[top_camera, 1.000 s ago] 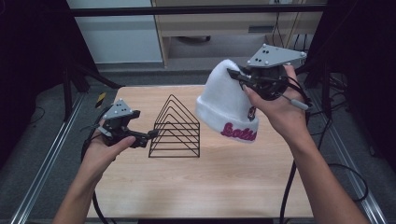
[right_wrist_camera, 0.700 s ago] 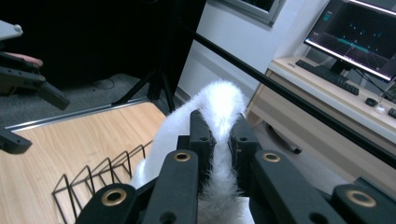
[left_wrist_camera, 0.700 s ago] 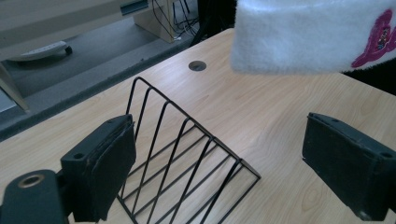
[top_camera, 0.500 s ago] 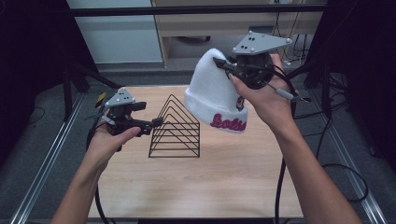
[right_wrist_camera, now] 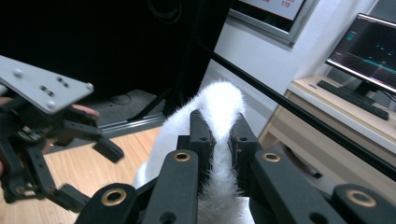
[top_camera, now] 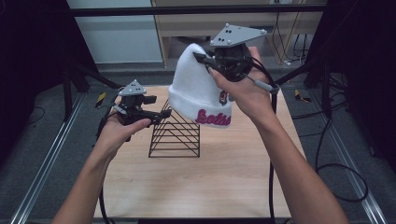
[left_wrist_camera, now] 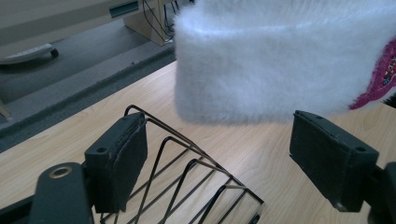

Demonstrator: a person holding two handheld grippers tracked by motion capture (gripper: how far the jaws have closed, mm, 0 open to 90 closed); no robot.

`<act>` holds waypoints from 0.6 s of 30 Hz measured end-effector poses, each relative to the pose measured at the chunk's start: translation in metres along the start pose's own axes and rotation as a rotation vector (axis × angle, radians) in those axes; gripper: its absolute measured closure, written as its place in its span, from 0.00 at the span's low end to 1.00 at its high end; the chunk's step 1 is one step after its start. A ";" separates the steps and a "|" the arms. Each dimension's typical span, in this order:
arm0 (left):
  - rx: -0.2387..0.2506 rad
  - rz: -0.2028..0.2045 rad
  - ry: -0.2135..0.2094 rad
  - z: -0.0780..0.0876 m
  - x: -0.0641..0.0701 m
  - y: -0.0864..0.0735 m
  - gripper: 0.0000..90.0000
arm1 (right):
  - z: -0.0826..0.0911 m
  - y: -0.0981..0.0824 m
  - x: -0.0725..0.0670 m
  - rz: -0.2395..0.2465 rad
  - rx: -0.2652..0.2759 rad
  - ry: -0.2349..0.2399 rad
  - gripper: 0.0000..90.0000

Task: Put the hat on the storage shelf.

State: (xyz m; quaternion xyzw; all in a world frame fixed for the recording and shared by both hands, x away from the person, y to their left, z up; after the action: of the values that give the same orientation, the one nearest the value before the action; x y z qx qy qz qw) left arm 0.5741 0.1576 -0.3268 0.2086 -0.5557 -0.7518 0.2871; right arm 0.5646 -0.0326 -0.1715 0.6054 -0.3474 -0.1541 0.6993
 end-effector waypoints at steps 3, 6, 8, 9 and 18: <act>-0.008 0.002 0.006 -0.001 -0.003 -0.002 0.20 | -0.008 0.000 -0.004 -0.009 0.006 0.019 0.93; -0.003 0.007 0.007 0.003 -0.005 -0.001 0.19 | -0.013 0.000 -0.007 -0.017 0.008 0.032 0.93; -0.003 0.007 0.007 0.003 -0.005 -0.001 0.18 | -0.016 0.001 -0.010 -0.023 0.013 0.041 0.93; -0.006 0.006 0.006 0.004 -0.005 -0.002 0.18 | -0.016 0.001 -0.010 -0.023 0.013 0.041 0.93; 0.004 0.007 -0.008 0.007 -0.002 -0.002 0.12 | -0.024 0.007 -0.025 -0.025 0.037 0.084 0.93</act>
State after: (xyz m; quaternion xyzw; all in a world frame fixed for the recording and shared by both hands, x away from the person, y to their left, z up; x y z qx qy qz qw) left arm 0.5712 0.1646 -0.3270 0.2044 -0.5591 -0.7506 0.2869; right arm 0.5617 0.0027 -0.1725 0.6286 -0.3128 -0.1309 0.6999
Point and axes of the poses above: each handheld gripper's, and its own axes: z roughly backward along the jaws, y roughly out of its top, x roughly to its right, the point moved 7 cm from there along -z, roughly forward along the jaws, and after that the axes turned 12 degrees about x, right-handed, at the moved point
